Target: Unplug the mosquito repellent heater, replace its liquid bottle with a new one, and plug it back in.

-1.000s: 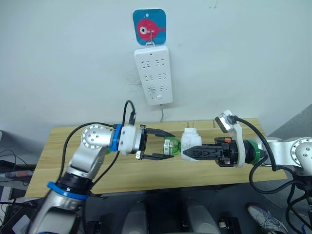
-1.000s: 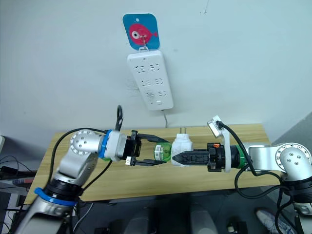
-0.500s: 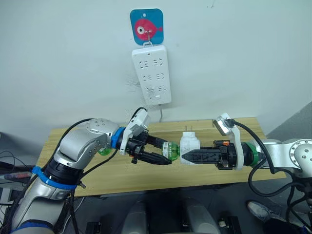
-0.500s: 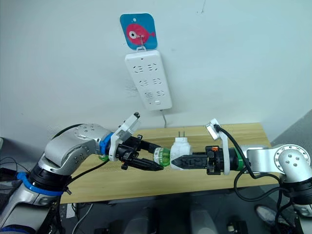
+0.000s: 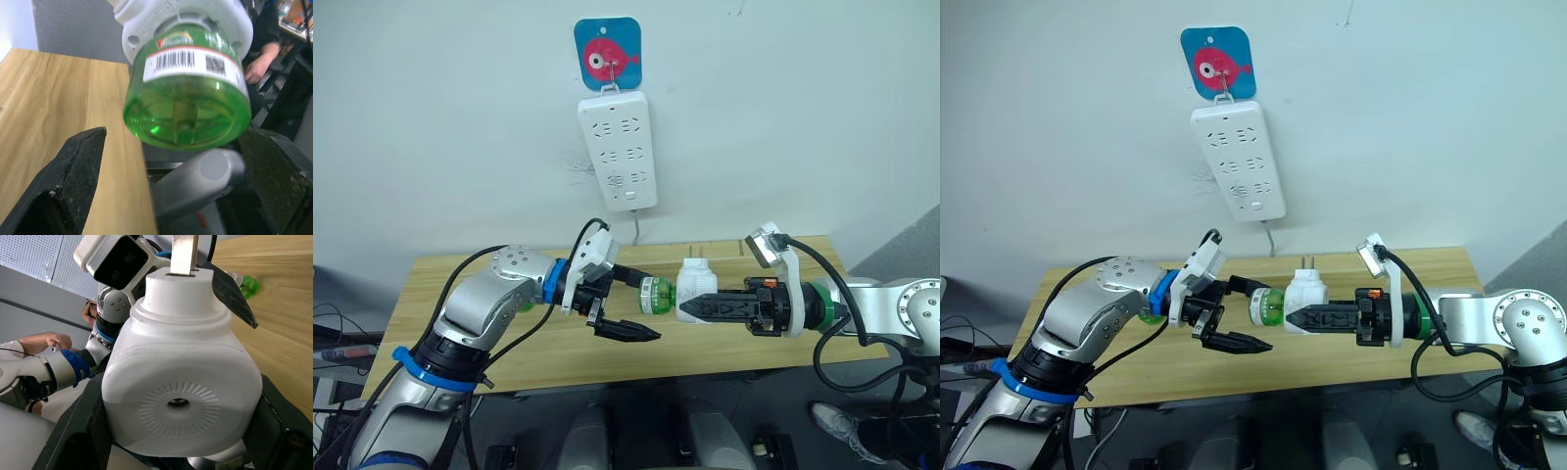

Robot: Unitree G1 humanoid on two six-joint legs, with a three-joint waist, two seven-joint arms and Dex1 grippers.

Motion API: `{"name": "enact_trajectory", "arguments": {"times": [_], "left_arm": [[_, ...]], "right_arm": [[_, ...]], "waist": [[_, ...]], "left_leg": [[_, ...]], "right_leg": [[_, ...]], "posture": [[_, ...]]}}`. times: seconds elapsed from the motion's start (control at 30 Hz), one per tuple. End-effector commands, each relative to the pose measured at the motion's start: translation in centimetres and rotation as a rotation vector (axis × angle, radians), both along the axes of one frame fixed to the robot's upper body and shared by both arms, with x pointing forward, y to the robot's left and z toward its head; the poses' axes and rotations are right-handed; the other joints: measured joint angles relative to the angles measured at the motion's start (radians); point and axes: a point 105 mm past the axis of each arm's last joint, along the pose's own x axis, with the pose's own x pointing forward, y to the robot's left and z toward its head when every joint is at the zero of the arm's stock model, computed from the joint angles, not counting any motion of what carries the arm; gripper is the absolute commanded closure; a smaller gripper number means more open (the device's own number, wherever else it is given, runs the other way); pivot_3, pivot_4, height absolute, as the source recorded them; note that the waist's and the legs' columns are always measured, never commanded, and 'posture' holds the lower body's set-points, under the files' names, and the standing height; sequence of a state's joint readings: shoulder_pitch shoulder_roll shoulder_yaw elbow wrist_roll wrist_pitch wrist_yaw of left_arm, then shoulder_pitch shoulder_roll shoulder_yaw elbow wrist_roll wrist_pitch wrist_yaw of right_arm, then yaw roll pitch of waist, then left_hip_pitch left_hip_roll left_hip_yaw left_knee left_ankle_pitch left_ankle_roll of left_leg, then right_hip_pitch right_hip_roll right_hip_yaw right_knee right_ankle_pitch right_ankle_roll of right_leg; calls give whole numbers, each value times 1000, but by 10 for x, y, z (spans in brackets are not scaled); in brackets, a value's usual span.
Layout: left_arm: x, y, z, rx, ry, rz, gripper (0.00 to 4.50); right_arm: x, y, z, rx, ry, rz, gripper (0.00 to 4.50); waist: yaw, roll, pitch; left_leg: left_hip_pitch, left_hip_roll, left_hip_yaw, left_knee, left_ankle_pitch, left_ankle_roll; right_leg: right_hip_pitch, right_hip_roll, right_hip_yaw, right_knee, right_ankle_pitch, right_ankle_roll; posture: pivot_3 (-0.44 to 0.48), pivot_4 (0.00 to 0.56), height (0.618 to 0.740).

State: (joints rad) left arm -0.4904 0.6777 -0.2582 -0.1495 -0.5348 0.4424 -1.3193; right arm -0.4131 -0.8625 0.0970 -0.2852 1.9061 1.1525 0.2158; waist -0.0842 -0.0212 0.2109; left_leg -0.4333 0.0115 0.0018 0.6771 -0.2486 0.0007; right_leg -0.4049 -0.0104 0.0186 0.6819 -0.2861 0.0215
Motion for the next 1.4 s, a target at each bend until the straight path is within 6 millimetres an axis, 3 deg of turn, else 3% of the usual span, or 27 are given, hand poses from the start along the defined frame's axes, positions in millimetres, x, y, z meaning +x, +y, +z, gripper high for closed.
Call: {"name": "enact_trajectory", "arguments": {"times": [0.03, 0.27, 0.57, 0.67, 0.83, 1.03, 1.2, 1.4], "left_arm": [[8, 8, 6, -49, -261, 31, 0], [-8, 7, 13, -234, -607, -12, 0], [-7, -3, 25, -291, -775, -35, 0], [0, -5, 21, -258, -790, -22, 573], [4, -13, 25, -252, -790, -13, 2201], [0, -17, 41, -290, -774, -17, 2306], [-11, -12, 40, -210, -636, -120, 2306], [-16, 4, 42, 15, 36, -99, 2306]], "right_arm": [[-1, -1, 14, 40, -39, 3, 1505], [-1, -1, 13, 42, -37, 0, 1505], [-1, -2, 14, 36, -38, 5, 1505], [-1, -1, 14, 38, -38, 6, 1505], [-1, -1, 14, 40, -38, 7, 1505], [-2, -1, 14, 41, -38, 5, 1505], [-2, -2, 13, 38, -38, 3, 1505], [-2, -3, 12, 25, -39, 8, 1505]], "waist": [[0, 0, 0], [1, 0, 0], [2, 0, 0], [1, 0, 0], [1, 0, 0], [1, 0, 0], [0, 0, 0], [-1, 0, 1]], "left_leg": [[0, 0, 0, 0, 0, 0], [0, -1, 1, 0, 0, 0], [0, -2, 1, 0, 0, 0], [0, -1, 1, 0, 0, 0], [0, -2, 1, 0, 0, 0], [0, -1, 0, 0, 0, 0], [0, -1, 0, 0, 0, 0], [0, -1, -1, 0, 0, 0]], "right_leg": [[0, 0, 0, 0, 0, 0], [0, -3, 0, -1, 0, 0], [0, -3, -1, 0, 0, 0], [0, -3, -1, 0, 0, 0], [0, -3, -1, 0, 0, 0], [0, -2, -1, 0, 0, 0], [0, -2, -1, 0, 0, 0], [0, -1, -2, 0, 0, 1]], "posture": [[-173, 208, 740], [-170, 210, 740], [-168, 210, 740], [-169, 210, 740], [-171, 209, 740], [-168, 207, 740], [-162, 206, 740], [-162, 206, 740]]}}
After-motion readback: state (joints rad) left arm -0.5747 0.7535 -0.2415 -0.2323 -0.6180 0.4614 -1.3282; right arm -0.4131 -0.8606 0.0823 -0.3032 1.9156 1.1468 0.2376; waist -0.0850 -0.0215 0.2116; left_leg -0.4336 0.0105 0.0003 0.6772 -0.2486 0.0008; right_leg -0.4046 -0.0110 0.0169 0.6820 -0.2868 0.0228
